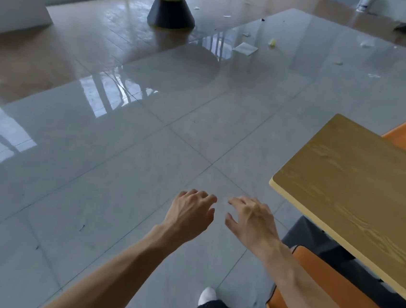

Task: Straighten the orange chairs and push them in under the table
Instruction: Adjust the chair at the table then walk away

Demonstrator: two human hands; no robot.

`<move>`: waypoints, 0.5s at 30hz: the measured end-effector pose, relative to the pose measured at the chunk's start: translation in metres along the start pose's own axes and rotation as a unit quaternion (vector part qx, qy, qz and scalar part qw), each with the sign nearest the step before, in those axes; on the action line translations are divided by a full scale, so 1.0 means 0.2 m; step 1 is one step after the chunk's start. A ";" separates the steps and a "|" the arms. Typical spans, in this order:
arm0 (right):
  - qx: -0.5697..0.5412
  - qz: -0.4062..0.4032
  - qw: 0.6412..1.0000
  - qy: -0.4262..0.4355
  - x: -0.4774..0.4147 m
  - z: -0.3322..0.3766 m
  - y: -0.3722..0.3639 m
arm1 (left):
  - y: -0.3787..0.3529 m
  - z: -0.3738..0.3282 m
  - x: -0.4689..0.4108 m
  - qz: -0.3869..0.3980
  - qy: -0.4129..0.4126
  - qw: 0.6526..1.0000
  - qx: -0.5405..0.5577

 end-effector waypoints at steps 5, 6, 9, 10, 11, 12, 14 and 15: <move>0.018 0.017 0.999 -0.024 -0.48 -0.20 -0.06 | -0.03 0.17 -0.52 0.038 -0.017 0.999 -0.031; 0.020 0.015 0.999 -0.029 -0.59 -0.25 -0.06 | -0.04 0.19 -0.65 0.043 -0.022 0.998 -0.036; 0.017 0.015 0.998 -0.051 -0.93 -0.44 -0.04 | -0.04 0.25 -1.06 0.061 -0.033 0.996 -0.057; 0.012 0.013 0.998 -0.057 -1.04 -0.50 -0.02 | -0.03 0.26 -1.19 0.067 -0.034 0.995 -0.064; 0.008 0.009 0.998 -0.062 -1.14 -0.57 0.00 | -0.02 0.27 -1.33 0.071 -0.038 0.994 -0.072; 0.003 0.006 0.998 -0.068 -1.25 -0.63 0.03 | 0.00 0.27 -1.46 0.073 -0.044 0.993 -0.078; -0.007 -0.002 0.996 -0.087 -1.44 -0.77 0.09 | 0.04 0.26 -1.72 0.072 -0.059 0.992 -0.080; -0.010 -0.007 0.995 -0.095 -1.52 -0.84 0.11 | 0.06 0.24 -1.84 0.071 -0.068 0.992 -0.079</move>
Point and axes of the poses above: each hand's wrist, its own x-axis away from the middle knuckle, its own y-axis out of the back of the hand, z = x × y, the point moved 10 cm from there along -x, towards the middle knuckle, and after that the axes turned 10 degrees about x, right-handed, at the moved point
